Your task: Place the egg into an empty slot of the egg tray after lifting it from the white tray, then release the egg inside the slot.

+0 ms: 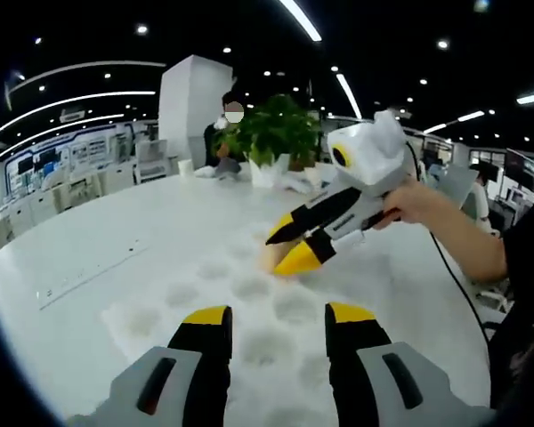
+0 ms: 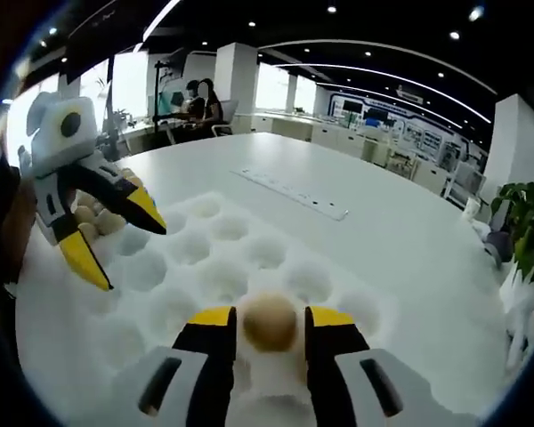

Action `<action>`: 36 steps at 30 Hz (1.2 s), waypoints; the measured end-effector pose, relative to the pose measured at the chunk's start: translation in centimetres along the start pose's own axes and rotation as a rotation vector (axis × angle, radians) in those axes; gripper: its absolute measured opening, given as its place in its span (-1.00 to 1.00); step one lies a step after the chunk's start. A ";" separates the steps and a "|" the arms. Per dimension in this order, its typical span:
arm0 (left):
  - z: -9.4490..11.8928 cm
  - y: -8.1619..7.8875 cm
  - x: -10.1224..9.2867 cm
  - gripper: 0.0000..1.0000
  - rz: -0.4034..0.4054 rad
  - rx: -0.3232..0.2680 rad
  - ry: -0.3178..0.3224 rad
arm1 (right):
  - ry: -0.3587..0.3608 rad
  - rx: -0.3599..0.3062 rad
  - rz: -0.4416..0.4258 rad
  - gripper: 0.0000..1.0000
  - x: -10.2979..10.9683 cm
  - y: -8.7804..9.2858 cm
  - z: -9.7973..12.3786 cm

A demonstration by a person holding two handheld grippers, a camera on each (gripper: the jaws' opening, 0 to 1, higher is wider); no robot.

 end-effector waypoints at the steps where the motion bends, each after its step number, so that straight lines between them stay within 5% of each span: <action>1: 0.0 0.0 0.0 -0.15 -0.001 0.001 -0.002 | 0.000 -0.005 -0.007 -0.40 0.3 -0.1 0.1; 36: 0.7 -0.1 0.2 -0.15 0.012 -0.009 0.000 | 0.044 -0.085 -0.002 -0.53 0.9 -1.1 0.6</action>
Point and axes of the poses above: the point that each gripper's makers call its tool centre point, and the gripper's own axes: z roughly backward along the fingers, x roughly to its left, y roughly out of its underside, the point moved 10 cm from there along z, roughly backward along the fingers, and after that the axes turned 7 degrees about y, right-handed, at the moved point
